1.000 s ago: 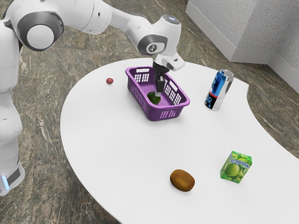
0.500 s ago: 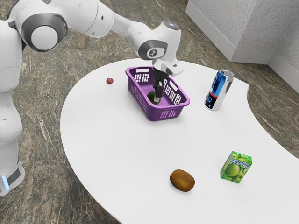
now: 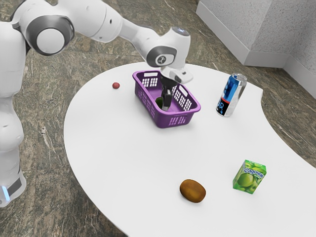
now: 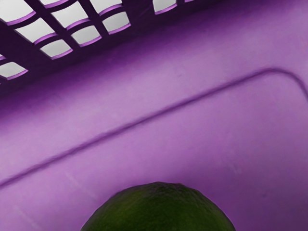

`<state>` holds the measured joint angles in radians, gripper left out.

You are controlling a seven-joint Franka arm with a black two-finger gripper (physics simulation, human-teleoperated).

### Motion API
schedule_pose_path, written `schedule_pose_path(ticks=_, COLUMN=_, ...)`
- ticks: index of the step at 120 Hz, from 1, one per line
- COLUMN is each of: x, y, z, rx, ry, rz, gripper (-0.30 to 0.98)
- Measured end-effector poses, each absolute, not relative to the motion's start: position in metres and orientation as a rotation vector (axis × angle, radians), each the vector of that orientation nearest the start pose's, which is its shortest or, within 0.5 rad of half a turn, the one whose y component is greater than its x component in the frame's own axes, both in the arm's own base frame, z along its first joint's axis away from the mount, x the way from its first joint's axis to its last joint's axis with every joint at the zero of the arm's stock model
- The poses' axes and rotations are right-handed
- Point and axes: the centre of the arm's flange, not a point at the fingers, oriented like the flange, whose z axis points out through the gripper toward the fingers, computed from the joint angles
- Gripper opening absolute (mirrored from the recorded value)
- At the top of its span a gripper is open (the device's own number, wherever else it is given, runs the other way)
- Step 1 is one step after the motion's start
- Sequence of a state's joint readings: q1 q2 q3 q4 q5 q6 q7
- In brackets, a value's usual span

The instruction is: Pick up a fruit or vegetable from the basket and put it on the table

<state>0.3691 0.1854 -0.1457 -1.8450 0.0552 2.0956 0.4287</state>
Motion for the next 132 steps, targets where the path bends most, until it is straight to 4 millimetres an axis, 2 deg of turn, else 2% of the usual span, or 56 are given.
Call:
schedule_pose_path(ticks=33, x=0.599, y=0.144, z=0.427, rx=-3.087, ry=0.350, rz=-0.087, gripper=0.68)
schedule_pose_path(ticks=55, x=0.599, y=0.144, z=0.426, rx=-3.095, ry=0.346, rz=-0.088, gripper=0.41)
schedule_pose_path(ticks=70, x=0.599, y=0.145, z=0.424, rx=-3.095, ry=0.339, rz=-0.088, gripper=0.29)
schedule_pose_path(ticks=89, x=0.599, y=0.144, z=0.425, rx=-3.094, ry=0.334, rz=-0.090, gripper=0.32)
schedule_pose_path(ticks=103, x=0.600, y=0.143, z=0.433, rx=-3.087, ry=0.333, rz=-0.112, gripper=0.31)
schedule_pose_path(ticks=113, x=0.602, y=0.140, z=0.447, rx=-3.073, ry=0.341, rz=-0.144, gripper=0.30)
schedule_pose_path(ticks=119, x=0.605, y=0.132, z=0.466, rx=-3.057, ry=0.362, rz=-0.180, gripper=0.29)
schedule_pose_path(ticks=122, x=0.610, y=0.124, z=0.484, rx=-3.040, ry=0.388, rz=-0.214, gripper=0.28)
schedule_pose_path(ticks=126, x=0.620, y=0.103, z=0.514, rx=-3.007, ry=0.447, rz=-0.268, gripper=0.28)
schedule_pose_path(ticks=132, x=0.637, y=0.053, z=0.574, rx=-2.930, ry=0.578, rz=-0.380, gripper=0.29)
